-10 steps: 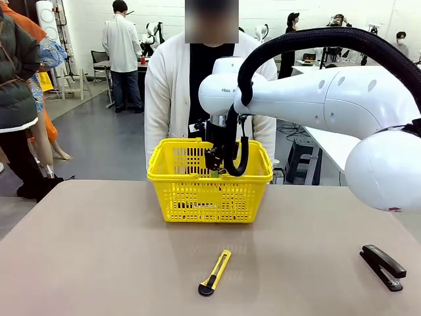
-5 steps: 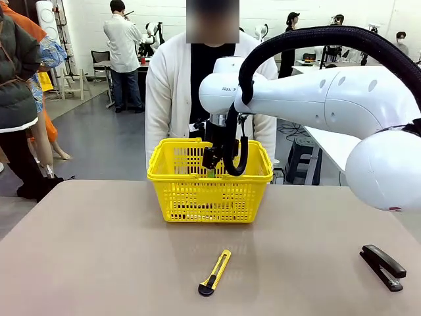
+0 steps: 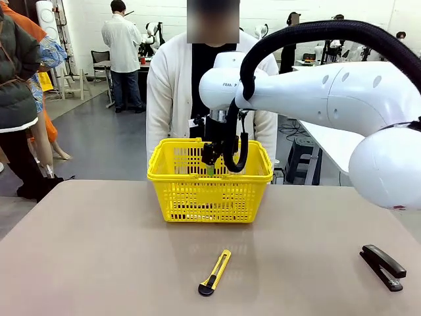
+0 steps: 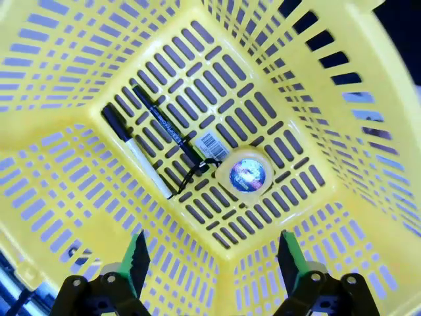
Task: Place the items the person wants into the basket.
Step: Pick up the item the person points to and place it in the Market Basket.
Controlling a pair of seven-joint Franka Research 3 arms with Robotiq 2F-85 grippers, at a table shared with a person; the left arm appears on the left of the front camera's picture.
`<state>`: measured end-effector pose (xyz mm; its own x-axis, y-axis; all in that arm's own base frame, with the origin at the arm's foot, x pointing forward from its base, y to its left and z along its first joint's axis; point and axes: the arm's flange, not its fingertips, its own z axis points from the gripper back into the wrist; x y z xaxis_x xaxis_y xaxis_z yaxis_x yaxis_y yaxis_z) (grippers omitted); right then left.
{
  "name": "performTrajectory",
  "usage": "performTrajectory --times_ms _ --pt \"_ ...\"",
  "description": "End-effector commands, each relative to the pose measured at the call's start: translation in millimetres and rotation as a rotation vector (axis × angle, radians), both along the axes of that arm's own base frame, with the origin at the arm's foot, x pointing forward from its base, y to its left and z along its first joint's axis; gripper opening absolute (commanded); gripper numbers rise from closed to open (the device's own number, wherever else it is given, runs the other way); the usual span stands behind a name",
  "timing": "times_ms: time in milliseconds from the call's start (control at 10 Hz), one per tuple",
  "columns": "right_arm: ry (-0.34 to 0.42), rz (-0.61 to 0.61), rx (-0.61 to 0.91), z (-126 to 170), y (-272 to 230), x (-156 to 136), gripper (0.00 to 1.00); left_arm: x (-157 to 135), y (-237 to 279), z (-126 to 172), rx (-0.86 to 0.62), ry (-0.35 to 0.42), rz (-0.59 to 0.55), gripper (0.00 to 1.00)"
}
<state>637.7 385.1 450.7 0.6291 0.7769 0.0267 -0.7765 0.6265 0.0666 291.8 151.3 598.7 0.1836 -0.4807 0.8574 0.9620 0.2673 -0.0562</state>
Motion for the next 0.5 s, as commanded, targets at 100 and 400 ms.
performTrajectory --times_ms 100,400 --pt "-0.107 -0.059 0.016 65.4 -27.3 -78.1 1.0 -0.7 1.7 0.4 -0.011 -0.019 -0.01 1.0" --pt "-0.155 -0.166 0.016 107.6 -71.3 -175.9 1.0 -0.7 1.7 0.4 -0.011 -0.019 -0.01 1.0"
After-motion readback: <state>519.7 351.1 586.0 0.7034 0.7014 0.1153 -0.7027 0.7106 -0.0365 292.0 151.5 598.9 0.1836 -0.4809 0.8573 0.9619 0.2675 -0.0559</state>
